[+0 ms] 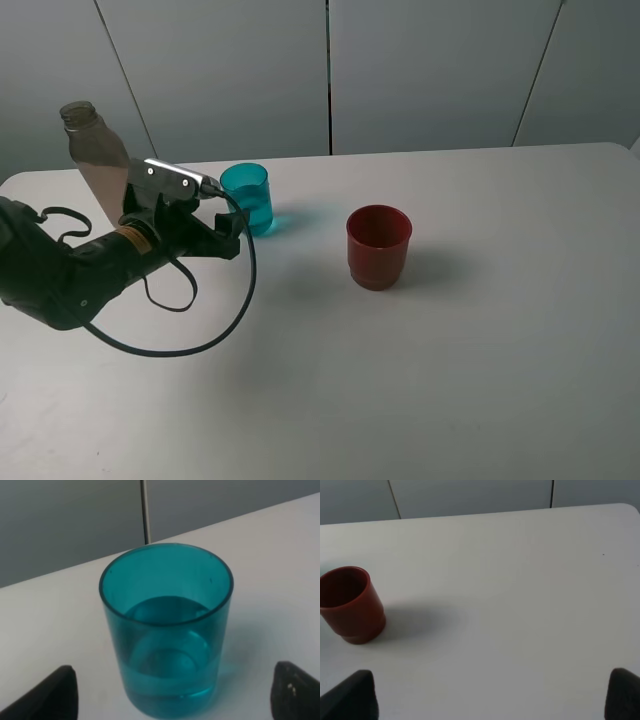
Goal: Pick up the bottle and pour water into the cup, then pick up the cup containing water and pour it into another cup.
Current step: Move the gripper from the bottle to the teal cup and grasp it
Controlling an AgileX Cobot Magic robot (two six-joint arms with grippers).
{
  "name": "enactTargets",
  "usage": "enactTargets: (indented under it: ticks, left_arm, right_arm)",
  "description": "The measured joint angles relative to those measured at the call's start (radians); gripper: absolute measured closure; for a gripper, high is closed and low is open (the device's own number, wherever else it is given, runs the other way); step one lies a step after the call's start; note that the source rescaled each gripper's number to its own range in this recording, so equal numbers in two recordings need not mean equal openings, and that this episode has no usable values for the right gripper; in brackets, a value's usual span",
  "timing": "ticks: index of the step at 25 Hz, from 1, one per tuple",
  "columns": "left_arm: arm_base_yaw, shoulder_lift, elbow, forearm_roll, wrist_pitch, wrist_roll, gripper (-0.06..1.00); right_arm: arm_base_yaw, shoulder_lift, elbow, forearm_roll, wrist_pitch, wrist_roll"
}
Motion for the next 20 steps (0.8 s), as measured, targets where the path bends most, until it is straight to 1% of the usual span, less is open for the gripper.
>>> enactTargets:
  ticks: [8,20]
  left_arm:
    - [0.0,0.094,-0.075,0.021,-0.041,0.023,0.0]
    - [0.0,0.203,-0.173,0.04,-0.051,0.049,0.0]
  right_arm:
    - [0.0,0.0,0.0,0.0,0.0,0.006]
    - [0.0,0.0,0.0,0.0,0.0,0.006]
